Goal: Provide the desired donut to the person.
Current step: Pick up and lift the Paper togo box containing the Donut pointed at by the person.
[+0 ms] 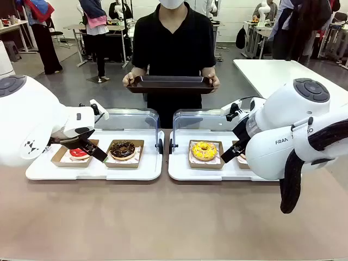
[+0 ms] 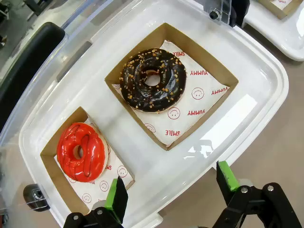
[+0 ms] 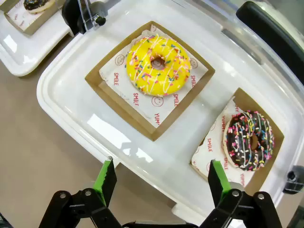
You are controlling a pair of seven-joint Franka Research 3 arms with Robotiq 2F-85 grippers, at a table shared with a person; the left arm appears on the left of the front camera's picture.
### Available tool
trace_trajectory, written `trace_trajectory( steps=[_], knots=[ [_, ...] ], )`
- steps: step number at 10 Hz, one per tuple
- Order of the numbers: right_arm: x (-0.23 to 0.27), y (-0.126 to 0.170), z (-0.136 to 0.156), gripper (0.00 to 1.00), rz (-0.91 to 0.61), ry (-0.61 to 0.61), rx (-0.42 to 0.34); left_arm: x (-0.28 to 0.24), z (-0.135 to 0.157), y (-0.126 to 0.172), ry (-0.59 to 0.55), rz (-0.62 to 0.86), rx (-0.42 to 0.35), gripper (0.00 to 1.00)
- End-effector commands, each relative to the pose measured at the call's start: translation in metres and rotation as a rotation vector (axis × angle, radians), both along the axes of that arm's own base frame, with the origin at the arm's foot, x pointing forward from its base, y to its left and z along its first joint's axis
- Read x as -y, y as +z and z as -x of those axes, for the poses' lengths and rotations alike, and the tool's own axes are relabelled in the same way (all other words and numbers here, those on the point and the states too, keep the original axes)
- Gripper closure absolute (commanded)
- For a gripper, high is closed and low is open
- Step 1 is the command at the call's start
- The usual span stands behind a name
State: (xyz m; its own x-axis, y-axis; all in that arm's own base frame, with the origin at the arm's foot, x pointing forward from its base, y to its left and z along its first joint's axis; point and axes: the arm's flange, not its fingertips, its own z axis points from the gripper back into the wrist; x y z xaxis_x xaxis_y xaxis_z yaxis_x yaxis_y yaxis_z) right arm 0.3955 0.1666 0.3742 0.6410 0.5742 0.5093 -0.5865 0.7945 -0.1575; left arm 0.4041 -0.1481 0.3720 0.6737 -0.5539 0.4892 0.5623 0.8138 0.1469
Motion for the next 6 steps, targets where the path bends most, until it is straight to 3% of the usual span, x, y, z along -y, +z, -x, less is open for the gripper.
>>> trace_trajectory(
  steps=[1, 6],
  knots=[
    [0.0000, 0.0000, 0.0000, 0.00, 0.000, 0.000, 0.000, 0.0001, 0.0001, 0.0000, 0.000, 0.000, 0.000, 0.00],
    [0.0000, 0.0000, 0.0000, 0.00, 0.000, 0.000, 0.000, 0.0001, 0.0001, 0.0000, 0.000, 0.000, 0.000, 0.00]
  ],
)
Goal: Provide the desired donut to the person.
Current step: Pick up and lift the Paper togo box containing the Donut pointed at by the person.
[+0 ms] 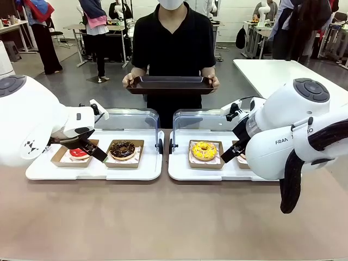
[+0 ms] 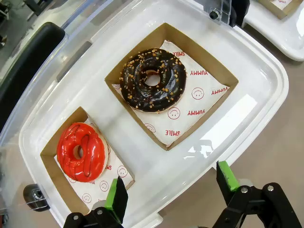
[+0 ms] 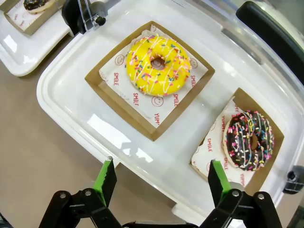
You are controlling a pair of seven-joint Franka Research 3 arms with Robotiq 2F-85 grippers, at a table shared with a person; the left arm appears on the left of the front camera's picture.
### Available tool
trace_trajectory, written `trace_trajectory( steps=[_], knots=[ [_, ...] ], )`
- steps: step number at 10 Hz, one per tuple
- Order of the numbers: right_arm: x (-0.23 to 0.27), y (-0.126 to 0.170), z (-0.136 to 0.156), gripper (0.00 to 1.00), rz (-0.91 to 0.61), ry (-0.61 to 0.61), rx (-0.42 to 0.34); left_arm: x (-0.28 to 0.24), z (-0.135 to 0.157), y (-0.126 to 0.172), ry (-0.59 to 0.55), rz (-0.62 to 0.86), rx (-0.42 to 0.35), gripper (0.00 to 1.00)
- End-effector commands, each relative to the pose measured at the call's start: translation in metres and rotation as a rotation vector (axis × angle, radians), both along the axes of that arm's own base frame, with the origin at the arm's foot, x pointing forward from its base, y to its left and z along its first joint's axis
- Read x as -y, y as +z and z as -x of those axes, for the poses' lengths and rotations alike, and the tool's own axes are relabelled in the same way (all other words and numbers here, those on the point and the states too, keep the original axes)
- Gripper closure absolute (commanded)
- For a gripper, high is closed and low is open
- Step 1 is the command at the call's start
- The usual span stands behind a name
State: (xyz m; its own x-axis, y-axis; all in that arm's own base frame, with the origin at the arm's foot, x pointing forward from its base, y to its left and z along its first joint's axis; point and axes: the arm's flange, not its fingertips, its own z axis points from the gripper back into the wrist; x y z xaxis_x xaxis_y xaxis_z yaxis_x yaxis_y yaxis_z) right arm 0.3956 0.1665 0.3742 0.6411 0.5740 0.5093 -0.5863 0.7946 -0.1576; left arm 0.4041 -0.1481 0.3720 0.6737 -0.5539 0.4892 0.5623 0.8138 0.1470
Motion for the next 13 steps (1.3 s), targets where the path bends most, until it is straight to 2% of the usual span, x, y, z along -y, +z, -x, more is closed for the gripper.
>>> trace_trajectory(
  steps=[1, 8, 10, 12, 13],
  knots=[
    [0.000, 0.000, 0.000, 0.00, 0.000, 0.000, 0.000, 0.000, 0.000, 0.000, 0.000, 0.000, 0.000, 0.00],
    [0.000, 0.000, 0.000, 0.00, 0.000, 0.000, 0.000, 0.000, 0.000, 0.000, 0.000, 0.000, 0.000, 0.00],
    [-0.004, 0.061, 0.019, 0.00, 0.083, 0.010, 0.038, -0.008, 0.012, 0.051, -0.002, -0.059, 0.014, 0.00],
    [-0.004, 0.118, 0.030, 0.00, 0.123, 0.001, -0.008, -0.013, 0.019, 0.100, -0.003, -0.075, -0.011, 0.00],
    [-0.006, 0.143, 0.045, 0.00, 0.147, -0.015, 0.028, -0.012, 0.025, 0.119, -0.009, -0.088, -0.006, 0.00]
  ],
)
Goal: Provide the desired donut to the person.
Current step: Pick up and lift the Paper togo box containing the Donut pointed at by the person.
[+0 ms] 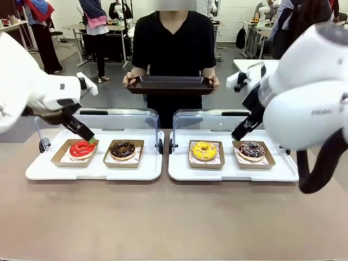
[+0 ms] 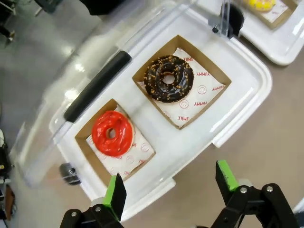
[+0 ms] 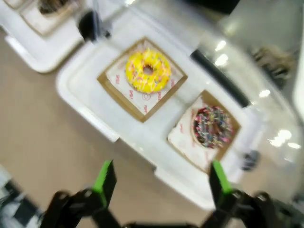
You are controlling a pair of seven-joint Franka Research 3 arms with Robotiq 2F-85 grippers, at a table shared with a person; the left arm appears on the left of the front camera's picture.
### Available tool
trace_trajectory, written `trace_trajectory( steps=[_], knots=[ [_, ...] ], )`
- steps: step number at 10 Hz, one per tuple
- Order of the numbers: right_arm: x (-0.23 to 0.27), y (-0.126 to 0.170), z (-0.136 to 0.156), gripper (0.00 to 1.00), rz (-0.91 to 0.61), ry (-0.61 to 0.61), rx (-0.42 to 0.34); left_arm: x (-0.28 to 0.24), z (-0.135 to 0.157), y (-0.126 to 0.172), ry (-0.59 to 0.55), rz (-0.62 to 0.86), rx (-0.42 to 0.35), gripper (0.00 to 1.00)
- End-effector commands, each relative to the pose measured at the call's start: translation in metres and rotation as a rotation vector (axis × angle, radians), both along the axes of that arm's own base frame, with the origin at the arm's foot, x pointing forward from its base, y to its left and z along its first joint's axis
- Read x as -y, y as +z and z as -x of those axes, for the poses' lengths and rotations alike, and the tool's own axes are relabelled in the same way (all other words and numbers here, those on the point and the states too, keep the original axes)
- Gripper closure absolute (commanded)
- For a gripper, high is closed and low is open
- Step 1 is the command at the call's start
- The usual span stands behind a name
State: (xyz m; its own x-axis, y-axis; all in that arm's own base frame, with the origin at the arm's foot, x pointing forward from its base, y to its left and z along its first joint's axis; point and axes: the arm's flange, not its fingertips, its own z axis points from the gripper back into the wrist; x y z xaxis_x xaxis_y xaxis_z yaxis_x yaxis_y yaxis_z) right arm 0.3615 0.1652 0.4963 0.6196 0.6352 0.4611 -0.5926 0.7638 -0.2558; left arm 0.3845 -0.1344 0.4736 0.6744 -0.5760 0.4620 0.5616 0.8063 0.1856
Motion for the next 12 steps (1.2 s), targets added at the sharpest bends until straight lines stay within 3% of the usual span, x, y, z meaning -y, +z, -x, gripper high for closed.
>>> trace_trajectory(
  steps=[1, 3, 5, 6, 11, 12],
  knots=[
    [-0.011, 0.047, 0.028, 0.00, 0.047, -0.012, 0.026, 0.003, 0.012, 0.039, -0.011, -0.060, 0.013, 0.00],
    [-0.013, 0.078, 0.054, 0.00, 0.048, -0.006, 0.085, 0.005, 0.028, 0.069, -0.007, -0.063, 0.064, 0.00],
    [-0.010, 0.070, 0.056, 0.00, 0.069, -0.025, 0.109, 0.004, 0.041, 0.072, -0.011, -0.039, 0.103, 0.00],
    [-0.010, 0.088, 0.056, 0.00, 0.032, 0.016, 0.086, 0.006, 0.030, 0.078, -0.023, -0.030, 0.059, 0.00],
    [-0.009, 0.088, 0.059, 0.00, 0.035, 0.016, 0.090, 0.006, 0.032, 0.077, -0.025, -0.032, 0.059, 0.00],
    [0.020, 0.104, 0.044, 0.00, -0.131, 0.146, -0.013, -0.024, 0.029, 0.089, -0.194, 0.162, 0.001, 0.00]
  ],
)
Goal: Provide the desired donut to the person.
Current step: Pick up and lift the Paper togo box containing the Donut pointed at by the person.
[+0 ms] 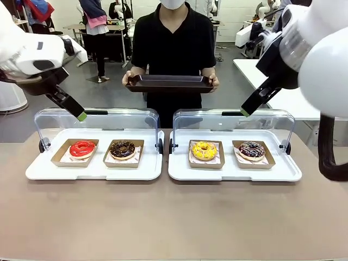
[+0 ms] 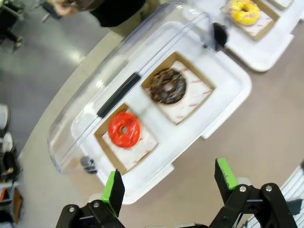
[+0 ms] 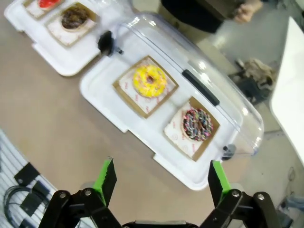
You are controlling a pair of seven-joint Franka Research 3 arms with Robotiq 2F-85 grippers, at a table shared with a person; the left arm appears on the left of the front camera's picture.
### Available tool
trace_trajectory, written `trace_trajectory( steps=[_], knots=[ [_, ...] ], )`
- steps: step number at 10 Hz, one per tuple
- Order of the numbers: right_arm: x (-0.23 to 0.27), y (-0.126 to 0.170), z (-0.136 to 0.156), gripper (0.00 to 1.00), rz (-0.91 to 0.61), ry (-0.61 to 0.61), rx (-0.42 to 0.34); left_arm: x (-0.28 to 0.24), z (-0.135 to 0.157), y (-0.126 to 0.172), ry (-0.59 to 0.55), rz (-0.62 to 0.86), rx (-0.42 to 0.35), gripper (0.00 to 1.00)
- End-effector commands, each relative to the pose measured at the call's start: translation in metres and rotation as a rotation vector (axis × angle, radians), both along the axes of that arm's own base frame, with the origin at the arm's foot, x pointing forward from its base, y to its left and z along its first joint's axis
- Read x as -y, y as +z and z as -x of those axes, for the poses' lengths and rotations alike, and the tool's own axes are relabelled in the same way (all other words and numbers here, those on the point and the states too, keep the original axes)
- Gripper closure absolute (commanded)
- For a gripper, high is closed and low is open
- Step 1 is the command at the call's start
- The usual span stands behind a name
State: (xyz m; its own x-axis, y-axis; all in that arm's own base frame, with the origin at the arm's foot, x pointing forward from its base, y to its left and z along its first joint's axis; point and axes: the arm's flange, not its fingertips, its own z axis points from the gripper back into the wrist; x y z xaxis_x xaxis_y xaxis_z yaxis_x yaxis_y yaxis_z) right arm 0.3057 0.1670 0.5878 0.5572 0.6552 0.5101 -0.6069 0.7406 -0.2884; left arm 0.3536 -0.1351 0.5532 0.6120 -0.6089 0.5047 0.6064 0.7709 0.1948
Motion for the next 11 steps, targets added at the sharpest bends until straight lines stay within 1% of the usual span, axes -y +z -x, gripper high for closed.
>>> trace_trajectory(
  steps=[1, 2, 3, 4, 6, 7, 8, 9, 11],
  knots=[
    [0.051, 0.023, -0.026, 0.00, -0.238, 0.198, -0.134, -0.049, -0.007, 0.014, -0.236, 0.237, -0.075, 0.00],
    [0.079, 0.028, -0.039, 0.00, -0.309, 0.252, -0.194, -0.070, -0.006, 0.016, -0.320, 0.330, -0.115, 0.00],
    [0.104, 0.035, -0.052, 0.00, -0.398, 0.298, -0.228, -0.093, -0.009, 0.022, -0.424, 0.400, -0.119, 0.00],
    [0.131, 0.039, -0.063, 0.00, -0.460, 0.369, -0.238, -0.117, -0.010, 0.024, -0.473, 0.422, -0.107, 0.00],
    [0.177, 0.033, -0.087, 0.00, -0.527, 0.403, -0.280, -0.154, -0.016, 0.024, -0.480, 0.490, -0.140, 0.00],
    [0.197, 0.027, -0.097, 0.00, -0.547, 0.405, -0.277, -0.170, -0.016, 0.024, -0.468, 0.492, -0.140, 0.00],
    [0.215, 0.019, -0.103, 0.00, -0.559, 0.432, -0.273, -0.186, -0.015, 0.027, -0.441, 0.491, -0.144, 0.00],
    [0.229, 0.014, -0.106, 0.00, -0.564, 0.469, -0.267, -0.199, -0.017, 0.030, -0.438, 0.483, -0.132, 0.00],
    [0.254, 0.007, -0.108, 0.00, -0.620, 0.492, -0.229, -0.218, -0.014, 0.032, -0.421, 0.509, -0.106, 0.00]
  ],
)
